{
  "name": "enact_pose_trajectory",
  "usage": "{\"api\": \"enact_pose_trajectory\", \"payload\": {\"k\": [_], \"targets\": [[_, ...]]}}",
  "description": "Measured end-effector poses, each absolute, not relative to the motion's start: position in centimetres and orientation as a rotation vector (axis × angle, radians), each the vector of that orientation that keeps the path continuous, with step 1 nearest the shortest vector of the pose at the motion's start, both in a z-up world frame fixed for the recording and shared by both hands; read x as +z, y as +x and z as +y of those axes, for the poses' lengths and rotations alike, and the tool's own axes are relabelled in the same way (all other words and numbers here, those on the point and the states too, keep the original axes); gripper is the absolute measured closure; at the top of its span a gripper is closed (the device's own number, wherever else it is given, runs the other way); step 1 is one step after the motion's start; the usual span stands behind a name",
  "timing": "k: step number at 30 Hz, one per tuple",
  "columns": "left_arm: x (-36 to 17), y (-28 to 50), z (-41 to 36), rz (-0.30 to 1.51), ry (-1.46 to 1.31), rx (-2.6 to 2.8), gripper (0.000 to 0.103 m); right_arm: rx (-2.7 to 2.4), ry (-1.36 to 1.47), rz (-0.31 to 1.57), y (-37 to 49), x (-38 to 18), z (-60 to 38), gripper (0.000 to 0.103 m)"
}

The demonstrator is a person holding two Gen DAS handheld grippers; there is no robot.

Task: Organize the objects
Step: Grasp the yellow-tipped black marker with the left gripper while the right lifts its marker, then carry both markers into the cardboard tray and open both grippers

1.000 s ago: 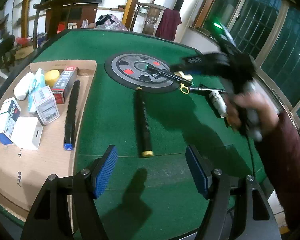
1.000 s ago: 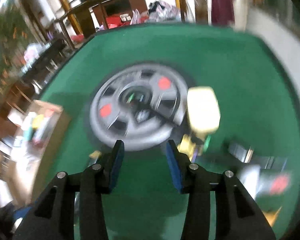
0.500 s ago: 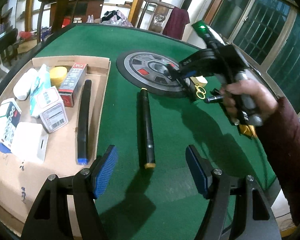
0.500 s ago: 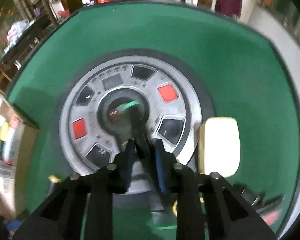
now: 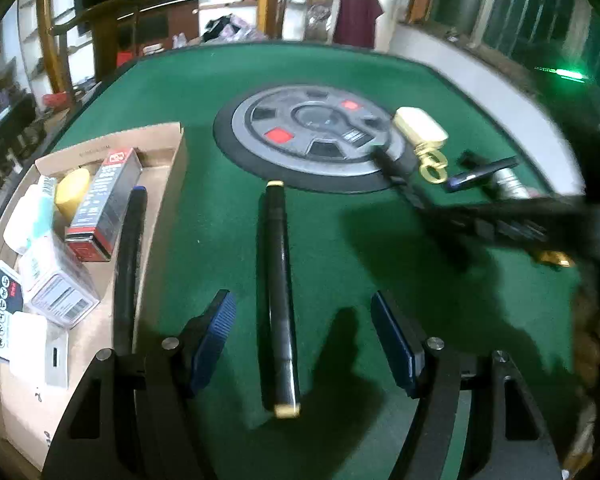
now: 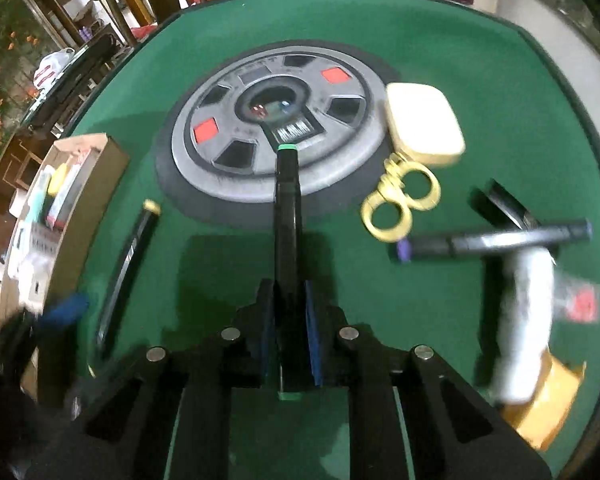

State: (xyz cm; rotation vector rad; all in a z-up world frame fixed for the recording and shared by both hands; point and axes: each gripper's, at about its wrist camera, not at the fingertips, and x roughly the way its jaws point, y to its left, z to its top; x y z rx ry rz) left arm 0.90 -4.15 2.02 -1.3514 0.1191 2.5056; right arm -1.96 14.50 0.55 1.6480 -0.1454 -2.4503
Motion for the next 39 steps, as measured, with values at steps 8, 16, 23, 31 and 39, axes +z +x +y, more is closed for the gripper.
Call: {"api": "enact_pose_trajectory", "payload": {"k": [8, 16, 23, 31, 39], "targets": [[1.3, 0.7, -3.2, 0.164, -1.305, 2.565, 0.091, -2.501, 1.610, -0.149, 0.8, 0.7, 15.4, 0.090], [1.2, 1.0, -2.6, 0.166, -1.289, 2.551, 0.092, -2.579, 1.584, -0.099, 1.2, 0.5, 13.9, 0.090], [2.0, 1.4, -4.3, 0.020, -1.251, 2.539, 0.092, -2.639, 1.576, -0.048, 1.2, 0.4, 13.1, 0.090], [4.2, 3.8, -7.4, -0.136, -1.141, 2.520, 0.092, -2.712, 1.532, -0.031, 1.1, 0.1, 12.5, 0.089], [5.8, 6.3, -9.7, -0.225, -1.101, 2.537, 0.091, -2.658, 1.466, -0.243, 2.4, 0.7, 14.1, 0.091]]}}
